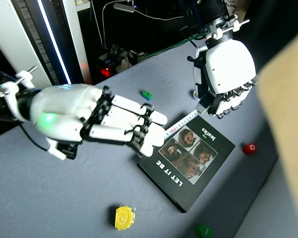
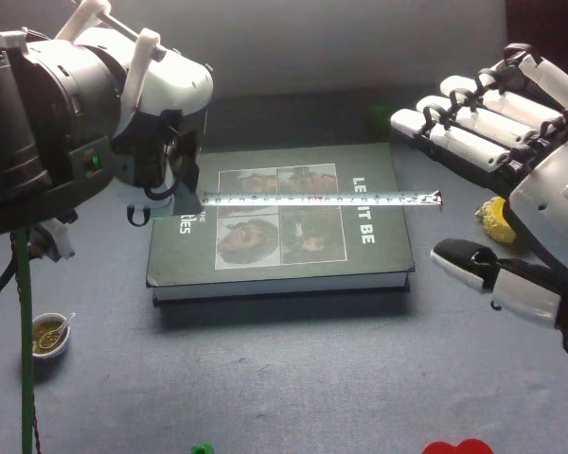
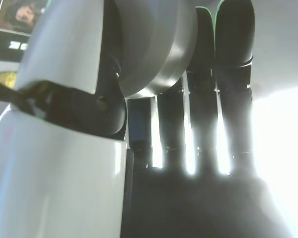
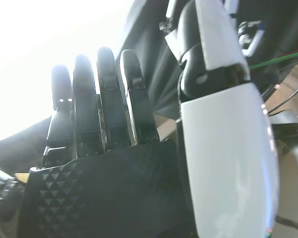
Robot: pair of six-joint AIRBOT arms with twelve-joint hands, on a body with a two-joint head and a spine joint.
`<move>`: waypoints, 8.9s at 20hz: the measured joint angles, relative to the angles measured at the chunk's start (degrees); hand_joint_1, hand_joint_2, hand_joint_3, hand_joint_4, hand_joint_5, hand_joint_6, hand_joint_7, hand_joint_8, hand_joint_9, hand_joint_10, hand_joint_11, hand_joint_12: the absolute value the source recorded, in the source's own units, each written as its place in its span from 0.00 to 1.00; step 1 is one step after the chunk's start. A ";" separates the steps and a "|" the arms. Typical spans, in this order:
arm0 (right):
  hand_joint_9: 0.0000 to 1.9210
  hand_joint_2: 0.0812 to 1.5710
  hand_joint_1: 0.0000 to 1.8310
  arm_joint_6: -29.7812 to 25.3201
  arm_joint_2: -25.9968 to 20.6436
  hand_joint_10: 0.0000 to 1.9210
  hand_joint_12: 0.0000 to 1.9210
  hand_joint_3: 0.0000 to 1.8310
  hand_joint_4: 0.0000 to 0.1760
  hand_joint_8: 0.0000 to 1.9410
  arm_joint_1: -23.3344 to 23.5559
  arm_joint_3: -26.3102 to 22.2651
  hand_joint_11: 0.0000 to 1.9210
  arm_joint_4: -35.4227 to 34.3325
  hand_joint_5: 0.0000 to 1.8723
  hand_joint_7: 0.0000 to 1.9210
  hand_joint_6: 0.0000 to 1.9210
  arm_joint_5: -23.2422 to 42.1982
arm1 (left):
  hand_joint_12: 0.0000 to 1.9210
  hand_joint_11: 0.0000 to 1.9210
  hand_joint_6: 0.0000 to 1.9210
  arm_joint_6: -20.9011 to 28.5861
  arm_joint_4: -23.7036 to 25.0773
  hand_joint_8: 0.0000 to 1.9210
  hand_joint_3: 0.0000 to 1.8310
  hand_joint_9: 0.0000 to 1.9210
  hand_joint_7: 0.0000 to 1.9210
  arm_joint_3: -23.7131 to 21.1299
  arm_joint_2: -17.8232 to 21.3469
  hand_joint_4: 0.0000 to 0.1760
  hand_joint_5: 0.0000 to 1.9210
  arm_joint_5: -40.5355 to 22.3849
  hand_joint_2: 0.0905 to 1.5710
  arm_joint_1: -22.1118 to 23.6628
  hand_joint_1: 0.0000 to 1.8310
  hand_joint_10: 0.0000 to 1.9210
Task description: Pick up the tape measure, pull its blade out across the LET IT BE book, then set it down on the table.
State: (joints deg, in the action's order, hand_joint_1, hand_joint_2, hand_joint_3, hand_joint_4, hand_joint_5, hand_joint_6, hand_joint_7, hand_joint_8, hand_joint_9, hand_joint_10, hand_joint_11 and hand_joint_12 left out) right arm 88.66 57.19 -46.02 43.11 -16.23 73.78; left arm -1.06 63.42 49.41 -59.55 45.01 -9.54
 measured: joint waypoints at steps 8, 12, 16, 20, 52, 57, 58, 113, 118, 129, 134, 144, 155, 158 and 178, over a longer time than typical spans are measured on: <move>0.34 0.66 0.54 4.00 5.57 0.01 0.59 0.00 0.00 0.01 -0.20 4.07 0.10 -3.13 0.35 0.38 0.01 4.98 | 0.52 0.47 0.30 -0.26 0.61 0.47 0.00 0.46 0.57 3.87 -0.35 0.00 0.56 -4.44 0.67 0.04 0.76 0.65; 0.35 0.65 0.53 3.76 8.39 0.01 0.59 0.00 0.00 0.01 0.90 7.21 0.10 -3.43 0.36 0.39 0.01 5.66 | 0.52 0.47 0.30 -0.87 0.90 0.47 0.00 0.46 0.57 4.42 -0.42 0.00 0.56 -5.99 0.67 0.11 0.76 0.65; 0.36 0.66 0.55 3.98 9.73 0.02 0.59 0.00 0.00 0.01 1.51 8.83 0.10 -3.34 0.37 0.41 0.01 5.64 | 0.53 0.47 0.30 -0.87 0.94 0.47 0.00 0.46 0.57 4.42 -0.44 0.00 0.56 -6.75 0.67 0.15 0.76 0.65; 0.36 0.66 0.55 4.48 11.61 0.02 0.60 0.00 0.00 0.01 2.34 11.43 0.11 -3.32 0.37 0.41 0.01 4.31 | 0.53 0.47 0.30 -1.99 1.53 0.47 0.00 0.47 0.56 4.76 -0.48 0.00 0.57 -7.80 0.67 0.22 0.76 0.65; 0.40 0.67 0.56 9.01 21.42 0.01 0.60 0.00 0.00 0.00 2.49 20.00 0.13 -2.32 0.41 0.43 0.01 11.98 | 0.52 0.46 0.29 -3.65 2.60 0.46 0.00 0.47 0.56 6.23 -0.66 0.00 0.58 -8.61 0.67 1.42 0.76 0.64; 0.40 0.67 0.56 9.49 21.90 0.01 0.61 0.00 0.00 0.01 2.75 20.50 0.14 -2.32 0.42 0.44 0.01 13.22 | 0.53 0.47 0.29 -3.65 2.60 0.47 0.00 0.48 0.56 6.23 -0.66 0.00 0.57 -8.55 0.67 1.46 0.76 0.64; 0.40 0.67 0.56 9.68 21.94 0.01 0.61 0.00 0.00 0.01 3.13 20.63 0.14 -2.73 0.42 0.44 0.01 13.42 | 0.53 0.47 0.28 -3.65 2.62 0.48 0.00 0.47 0.56 6.16 -0.66 0.00 0.58 -8.59 0.67 1.44 0.76 0.65; 0.45 0.67 0.56 10.29 21.57 0.02 0.63 0.00 0.00 0.01 2.49 21.99 0.18 -0.50 0.47 0.49 0.01 15.13 | 0.54 0.46 0.31 -3.65 3.43 0.49 0.00 0.47 0.55 5.75 -0.66 0.00 0.56 -8.41 0.67 1.77 0.76 0.65; 0.44 0.67 0.56 10.29 21.57 0.02 0.62 0.00 0.00 0.01 2.49 21.99 0.17 -0.50 0.47 0.49 0.01 15.10 | 0.54 0.46 0.31 -3.65 3.45 0.50 0.00 0.47 0.54 5.75 -0.66 0.00 0.56 -8.44 0.67 1.77 0.76 0.65; 0.44 0.70 0.73 10.14 21.57 0.55 0.66 0.00 0.00 0.41 2.49 21.97 0.30 -0.31 0.50 0.54 0.58 14.69 | 0.53 0.47 0.31 -3.61 3.41 0.46 0.00 0.48 0.56 5.75 -0.66 0.00 0.55 -8.57 0.67 1.92 0.76 0.65; 0.40 0.71 0.74 9.73 21.57 0.69 0.68 0.00 0.00 0.43 2.49 21.97 0.31 -0.50 0.49 0.53 0.59 14.67 | 0.53 0.47 0.32 -3.63 3.45 0.46 0.00 0.48 0.56 5.77 -0.66 0.00 0.55 -8.24 0.67 1.95 0.76 0.65; 0.50 0.69 0.66 9.53 21.49 0.26 0.66 0.00 0.16 0.44 2.49 21.88 0.31 -0.50 0.50 0.54 0.57 14.73 | 0.55 0.46 0.32 -3.63 3.43 0.47 0.00 0.47 0.56 5.75 -0.31 0.00 0.55 -8.28 0.67 2.19 0.76 0.65; 0.41 0.70 0.74 8.83 19.50 0.67 0.68 0.00 0.00 0.40 1.86 18.29 0.32 -0.68 0.50 0.56 0.57 14.67 | 0.54 0.46 0.32 -3.61 3.43 0.46 0.00 0.47 0.57 5.79 -0.15 0.00 0.55 -8.20 0.67 2.19 0.76 0.65; 0.42 0.71 0.66 8.79 19.41 0.34 0.66 0.00 0.00 0.49 1.86 18.21 0.27 -1.16 0.51 0.49 0.58 14.64 | 0.54 0.46 0.32 -3.58 3.45 0.47 0.00 0.47 0.56 5.79 -0.15 0.00 0.55 -8.15 0.67 2.19 0.76 0.65; 0.36 0.66 0.53 -3.89 12.15 0.05 0.62 0.00 0.00 0.00 4.92 10.12 0.12 -15.06 0.38 0.41 0.00 2.62 | 0.54 0.47 0.33 -3.39 3.45 0.46 0.00 0.47 0.57 5.75 0.07 0.00 0.55 -8.11 0.67 2.16 0.76 0.65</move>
State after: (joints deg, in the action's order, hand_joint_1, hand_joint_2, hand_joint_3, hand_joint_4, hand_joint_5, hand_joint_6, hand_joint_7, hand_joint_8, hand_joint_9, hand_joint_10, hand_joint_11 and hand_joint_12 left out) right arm 84.77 69.34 -41.10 53.23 -31.29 76.40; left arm -4.45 66.87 55.16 -59.48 36.91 -7.38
